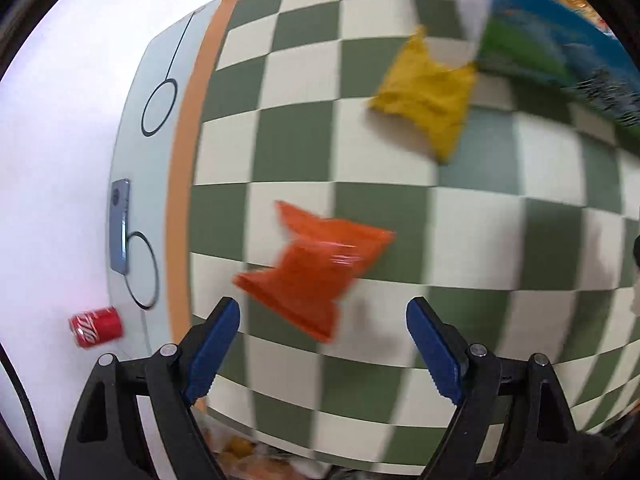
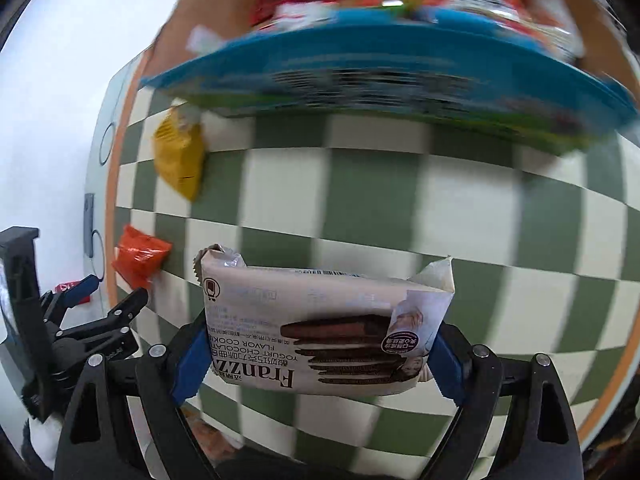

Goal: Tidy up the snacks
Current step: 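Grasp the orange packet with the left tool while the right tool holds the Franzzi pack, then carry the orange packet and Franzzi pack over the box with both tools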

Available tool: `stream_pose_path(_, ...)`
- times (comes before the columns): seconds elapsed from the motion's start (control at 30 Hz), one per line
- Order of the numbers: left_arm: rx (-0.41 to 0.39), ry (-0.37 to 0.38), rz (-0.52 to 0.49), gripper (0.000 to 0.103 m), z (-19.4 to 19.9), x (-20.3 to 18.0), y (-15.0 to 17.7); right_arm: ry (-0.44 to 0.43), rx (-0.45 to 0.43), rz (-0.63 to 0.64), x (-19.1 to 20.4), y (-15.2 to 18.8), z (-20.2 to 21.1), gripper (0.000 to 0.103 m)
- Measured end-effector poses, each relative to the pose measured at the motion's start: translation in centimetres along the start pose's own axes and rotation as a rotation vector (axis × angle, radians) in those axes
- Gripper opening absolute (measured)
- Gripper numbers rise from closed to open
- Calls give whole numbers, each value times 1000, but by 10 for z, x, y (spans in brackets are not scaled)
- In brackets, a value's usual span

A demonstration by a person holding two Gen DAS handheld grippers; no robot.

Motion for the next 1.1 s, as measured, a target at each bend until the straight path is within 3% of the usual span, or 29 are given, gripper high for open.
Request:
stream_pose_path(0.23, 27, 17, -139, 85, -23, 8, -18, -5, 37, 51, 67, -10, -25, 93)
stream_pose_path(0.47, 135, 92, -247, 85, -62, -9, -15, 27, 54, 54, 80, -13, -37, 93)
stream_pose_path(0.73, 126, 175, -209, 85, -74, -12, -13, 43, 62, 28, 78, -12, -46, 93)
stream_pose_path(0.9, 120, 217, -145, 56, -76, 0, -15, 45, 65, 18, 73, -11, -47, 93)
stream_pose_path(1.1, 113, 248, -70, 49, -73, 9, -13, 38, 65, 23, 76, -12, -49, 93)
Point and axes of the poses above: each gripper's, at about its wrist camera, not at the fingertips, and z roughly against the way its jaws point, x to its left, y to its underside, the point moved 6 cm from there along -z, roughly the way its jaws point, and after that the axes turned 6 degrees about y, right-handed, at the moved point
